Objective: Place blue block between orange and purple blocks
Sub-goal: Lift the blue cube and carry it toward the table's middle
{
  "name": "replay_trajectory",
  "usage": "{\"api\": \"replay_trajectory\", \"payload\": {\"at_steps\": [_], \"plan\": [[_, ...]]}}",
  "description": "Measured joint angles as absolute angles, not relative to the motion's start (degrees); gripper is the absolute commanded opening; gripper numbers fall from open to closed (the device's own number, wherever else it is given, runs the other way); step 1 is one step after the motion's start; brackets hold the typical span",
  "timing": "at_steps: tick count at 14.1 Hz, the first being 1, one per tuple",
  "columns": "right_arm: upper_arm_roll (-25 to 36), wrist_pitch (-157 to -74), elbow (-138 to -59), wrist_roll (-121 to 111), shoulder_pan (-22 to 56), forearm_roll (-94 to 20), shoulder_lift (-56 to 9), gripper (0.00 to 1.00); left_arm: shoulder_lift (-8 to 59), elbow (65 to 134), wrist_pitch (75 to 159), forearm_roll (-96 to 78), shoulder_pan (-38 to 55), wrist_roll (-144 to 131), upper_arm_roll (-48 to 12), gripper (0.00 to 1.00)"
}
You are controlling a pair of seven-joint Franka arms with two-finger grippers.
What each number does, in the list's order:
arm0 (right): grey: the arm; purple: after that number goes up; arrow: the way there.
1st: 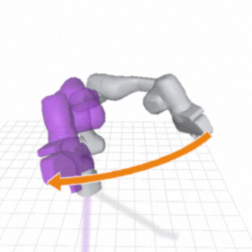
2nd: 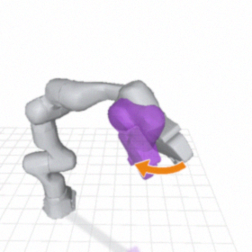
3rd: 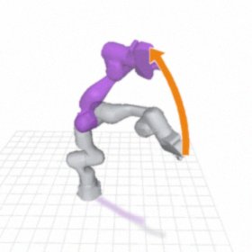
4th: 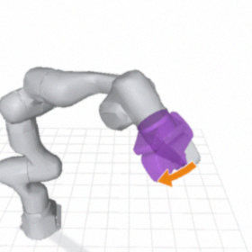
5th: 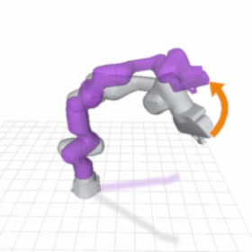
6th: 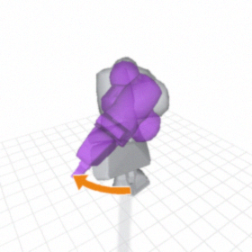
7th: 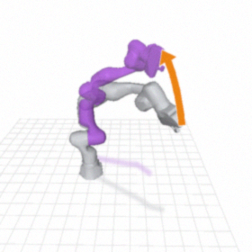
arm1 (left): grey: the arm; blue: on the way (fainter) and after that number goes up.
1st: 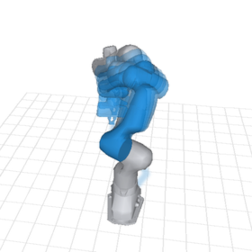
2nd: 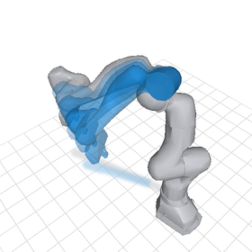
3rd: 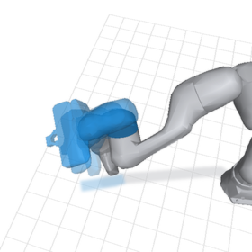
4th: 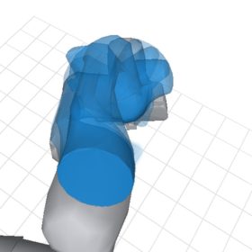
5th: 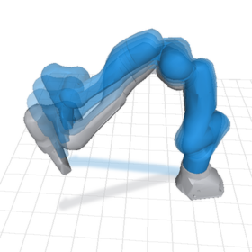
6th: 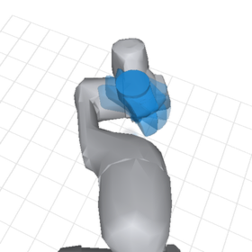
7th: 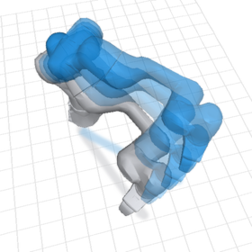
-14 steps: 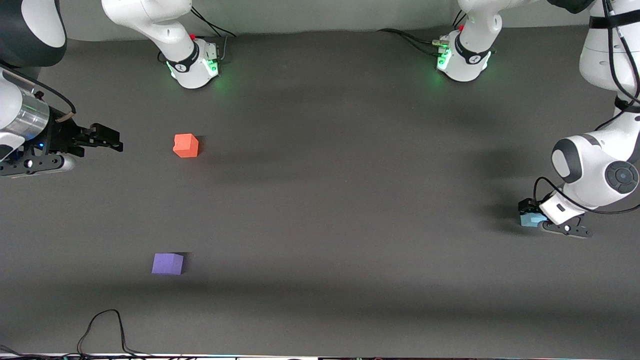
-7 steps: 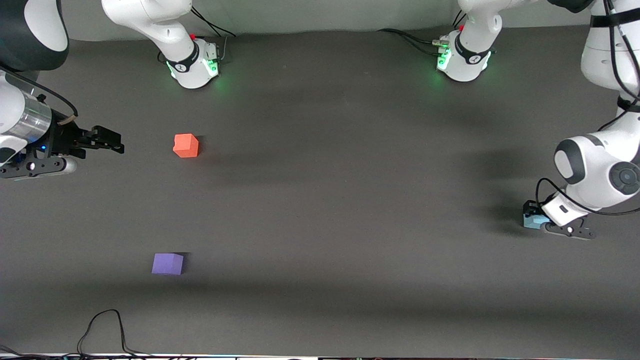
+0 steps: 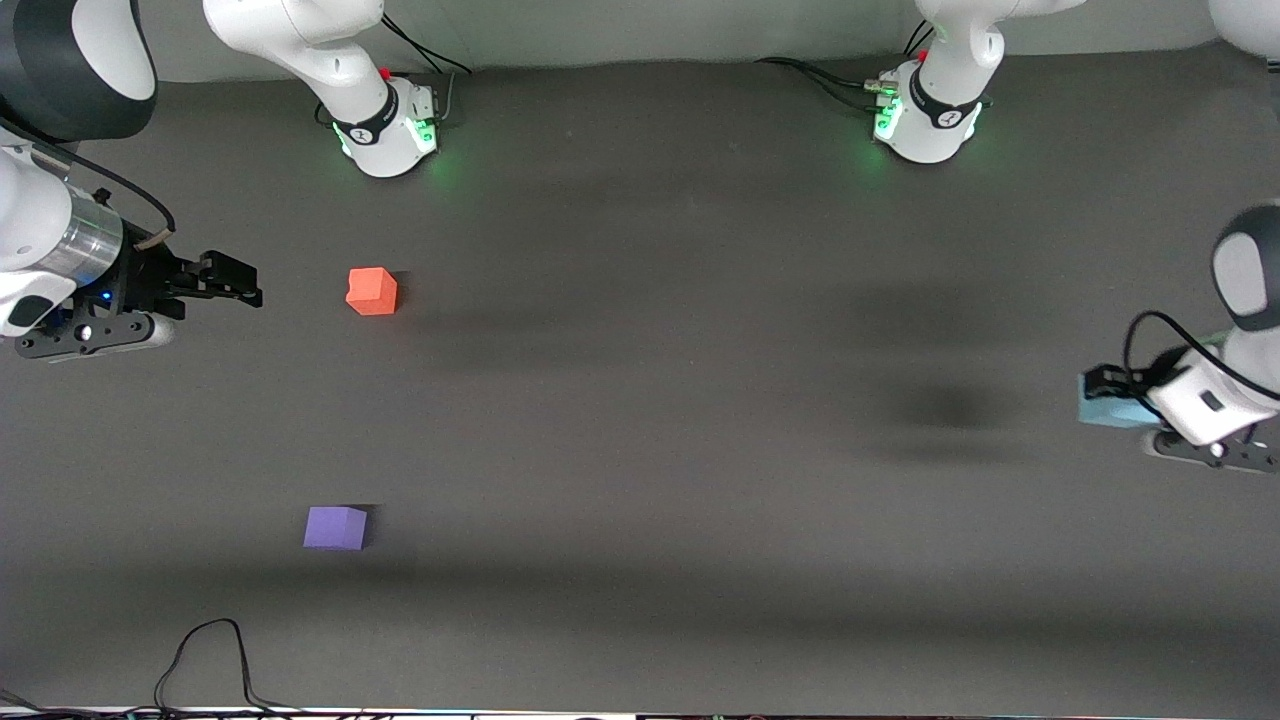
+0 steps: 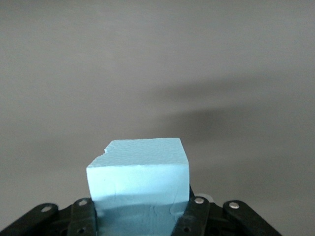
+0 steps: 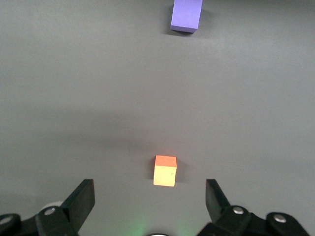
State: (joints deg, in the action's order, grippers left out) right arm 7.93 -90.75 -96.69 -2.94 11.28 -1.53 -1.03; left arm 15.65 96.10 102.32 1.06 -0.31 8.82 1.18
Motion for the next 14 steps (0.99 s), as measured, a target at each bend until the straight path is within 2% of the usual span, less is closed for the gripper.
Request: {"api": "replay_trajectory", "payload": {"at_steps": [3, 7, 11, 14], "plan": [[8.17, -90.76, -96.79, -2.94, 11.26, -1.53, -0.75, 1.0, 15.16, 95.76, 102.09, 0.7, 11.96, -11.18, -0.35, 0.47], [8.36, -91.18, -97.34, -2.94, 11.3, -2.37, 0.59, 1.0, 20.32, 93.87, 110.65, 0.84, 28.17, -36.37, -4.32, 0.47], [8.44, -91.72, -97.79, -2.94, 11.3, -3.45, 0.84, 1.0, 31.27, 87.43, 117.29, 2.79, 40.63, -48.53, -5.01, 0.47], [8.49, -92.02, -98.23, -2.94, 11.3, -3.51, 0.83, 1.0, 41.99, 81.58, 123.33, 5.66, 45.56, -54.71, -4.91, 0.47]]}}
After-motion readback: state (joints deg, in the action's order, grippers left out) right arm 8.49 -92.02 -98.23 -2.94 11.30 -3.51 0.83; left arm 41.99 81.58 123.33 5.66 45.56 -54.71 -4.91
